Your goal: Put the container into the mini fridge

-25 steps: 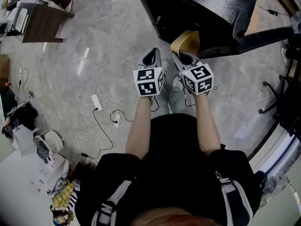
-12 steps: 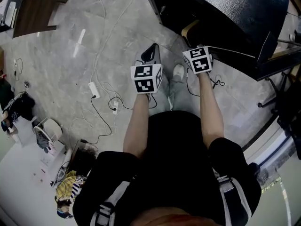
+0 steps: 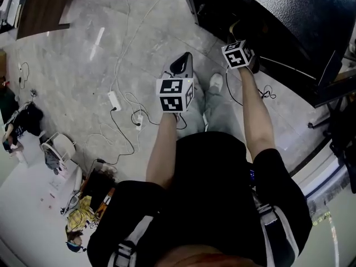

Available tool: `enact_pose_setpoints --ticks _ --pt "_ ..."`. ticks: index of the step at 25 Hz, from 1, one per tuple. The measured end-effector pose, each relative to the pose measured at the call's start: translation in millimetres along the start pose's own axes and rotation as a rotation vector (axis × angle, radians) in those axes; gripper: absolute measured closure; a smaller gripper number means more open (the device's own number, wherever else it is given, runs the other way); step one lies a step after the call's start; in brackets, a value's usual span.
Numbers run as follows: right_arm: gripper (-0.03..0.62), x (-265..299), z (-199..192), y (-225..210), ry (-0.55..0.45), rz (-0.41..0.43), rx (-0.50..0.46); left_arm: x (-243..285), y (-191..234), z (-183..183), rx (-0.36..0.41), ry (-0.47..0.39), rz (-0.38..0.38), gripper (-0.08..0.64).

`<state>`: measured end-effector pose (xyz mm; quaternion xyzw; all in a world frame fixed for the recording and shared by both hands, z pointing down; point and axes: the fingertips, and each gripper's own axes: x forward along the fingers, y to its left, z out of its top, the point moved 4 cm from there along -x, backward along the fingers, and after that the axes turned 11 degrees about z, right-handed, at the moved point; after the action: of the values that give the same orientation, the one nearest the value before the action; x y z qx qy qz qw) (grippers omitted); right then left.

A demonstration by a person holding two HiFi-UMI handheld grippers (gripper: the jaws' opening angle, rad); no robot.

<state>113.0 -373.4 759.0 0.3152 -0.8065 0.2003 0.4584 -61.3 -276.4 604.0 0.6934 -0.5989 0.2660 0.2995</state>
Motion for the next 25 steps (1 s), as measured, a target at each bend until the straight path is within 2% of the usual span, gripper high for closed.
enact_pose_setpoints --ticks 3,7,12,15,17,20,23,25 --pt "0.576 1.9 2.2 -3.3 -0.019 -0.039 -0.015 -4.6 0.1 1.2 0.007 -0.012 -0.011 0.555" --pt "0.534 -26.3 17.6 -1.1 -0.084 -0.097 0.079 -10.1 1.1 1.6 -0.013 -0.034 -0.025 0.554" --pt "0.557 -94.8 41.5 27.7 -0.346 -0.081 0.284 -28.7 -0.7 16.2 -0.027 -0.106 0.006 0.555" --pt "0.571 -139.2 66.6 46.2 -0.488 -0.003 0.360 -46.3 -1.2 40.2 -0.053 -0.207 0.032 0.555" --pt "0.574 -169.4 89.7 66.9 -0.554 0.068 0.339 -63.4 -1.0 54.8 -0.081 -0.272 0.045 0.555" --pt "0.577 -213.3 129.1 90.4 -0.660 0.140 0.224 -89.5 -2.6 77.6 -0.101 -0.358 0.071 0.555" --pt "0.578 -262.0 167.5 102.5 -0.787 0.168 0.100 -118.1 -3.9 109.4 -0.090 -0.461 0.097 0.554" --pt "0.579 -290.2 185.4 109.8 -0.847 0.151 0.025 -138.5 -1.5 126.0 -0.087 -0.524 0.118 0.555"
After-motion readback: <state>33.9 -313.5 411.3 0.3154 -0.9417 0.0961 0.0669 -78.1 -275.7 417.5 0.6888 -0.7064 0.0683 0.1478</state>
